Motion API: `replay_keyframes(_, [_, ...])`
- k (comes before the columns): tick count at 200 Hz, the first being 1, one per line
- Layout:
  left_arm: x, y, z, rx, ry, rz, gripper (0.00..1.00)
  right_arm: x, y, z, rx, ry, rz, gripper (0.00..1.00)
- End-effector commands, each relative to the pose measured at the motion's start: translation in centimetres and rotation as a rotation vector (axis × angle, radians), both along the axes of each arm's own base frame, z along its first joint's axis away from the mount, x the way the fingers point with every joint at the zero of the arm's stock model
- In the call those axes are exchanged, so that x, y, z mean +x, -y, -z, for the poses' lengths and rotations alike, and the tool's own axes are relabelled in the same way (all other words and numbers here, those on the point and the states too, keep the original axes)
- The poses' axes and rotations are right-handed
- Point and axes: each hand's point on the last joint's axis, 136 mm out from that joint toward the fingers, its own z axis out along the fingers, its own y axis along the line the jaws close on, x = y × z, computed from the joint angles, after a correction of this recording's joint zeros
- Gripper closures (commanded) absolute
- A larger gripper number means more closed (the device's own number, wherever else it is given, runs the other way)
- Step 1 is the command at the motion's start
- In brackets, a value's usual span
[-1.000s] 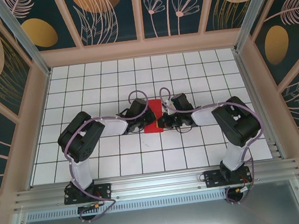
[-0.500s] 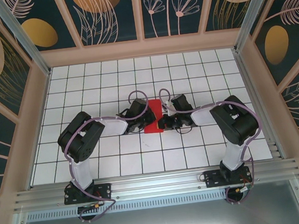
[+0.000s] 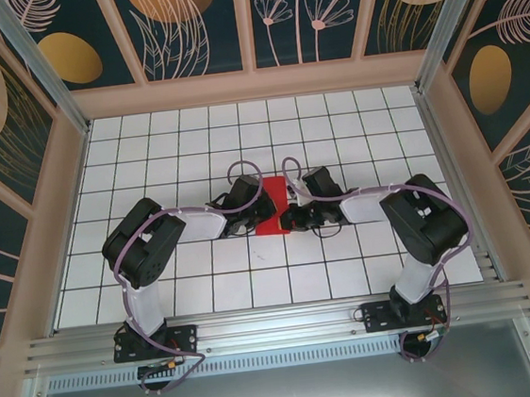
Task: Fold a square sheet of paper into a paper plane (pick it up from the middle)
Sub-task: Fold the triangle a second time at the center of the table.
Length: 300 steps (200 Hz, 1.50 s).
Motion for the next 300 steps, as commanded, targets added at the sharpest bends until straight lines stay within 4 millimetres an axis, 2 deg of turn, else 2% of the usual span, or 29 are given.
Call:
replay_keyframes(1, [-1.4, -2.0, 2.5, 0.088, -0.069, -0.014, 0.93, -1.5, 0.4, 1.3, -0.043, -0.043, -0.025, 0.97])
replay_keyframes(27, [-1.5, -2.2, 2.5, 0.091, -0.069, -0.014, 0.93, -2.0, 1.7, 3.7, -0.119, -0.078, -0.004, 0.97])
replay_keyframes(70, [-1.6, -2.3, 2.5, 0.092, -0.070, -0.014, 0.93, -2.8, 2.4, 4.9, -0.132, -0.132, 0.003, 0.97])
replay_keyframes(90, [-1.6, -2.2, 2.4, 0.091, -0.068, -0.012, 0.93, -2.3, 1.9, 2.8, -0.087, -0.106, 0.006, 0.97])
replay_keyframes(123, [-1.5, -2.2, 2.2, 0.089, -0.064, -0.014, 0.93, -0.2, 0.7, -2.7, 0.006, -0.002, 0.012, 0.97])
replay_keyframes(136, [-1.6, -2.2, 2.3, 0.089, -0.064, -0.009, 0.93, 0.3, 0.2, -3.9, 0.036, 0.018, 0.010, 0.96])
replay_keyframes(146, [-1.6, -2.2, 2.3, 0.089, -0.064, -0.009, 0.93, 0.6, -0.1, -4.1, 0.043, 0.023, 0.013, 0.96])
replay_keyframes(185, [-1.5, -2.1, 2.2, 0.085, -0.062, -0.010, 0.93, 1.4, -0.6, -1.7, 0.023, -0.023, 0.028, 0.96])
replay_keyframes(227, [-1.3, -1.9, 1.8, 0.084, -0.051, -0.004, 0.93, 0.5, 1.4, 3.4, -0.112, -0.104, 0.063, 0.97])
replay_keyframes(254, [-1.0, -1.5, 1.1, 0.075, -0.026, 0.016, 0.90, -0.3, 2.6, 5.3, -0.170, -0.152, 0.088, 1.00])
replay_keyframes(271, [-0.7, -0.9, -0.3, 0.048, -0.003, 0.036, 0.85, -0.6, 2.7, 5.6, -0.169, -0.164, 0.095, 1.00])
replay_keyframes(300, [-0.3, 0.2, -4.0, -0.038, 0.063, 0.053, 0.79, -0.7, 2.7, 5.6, -0.165, -0.170, 0.102, 1.00])
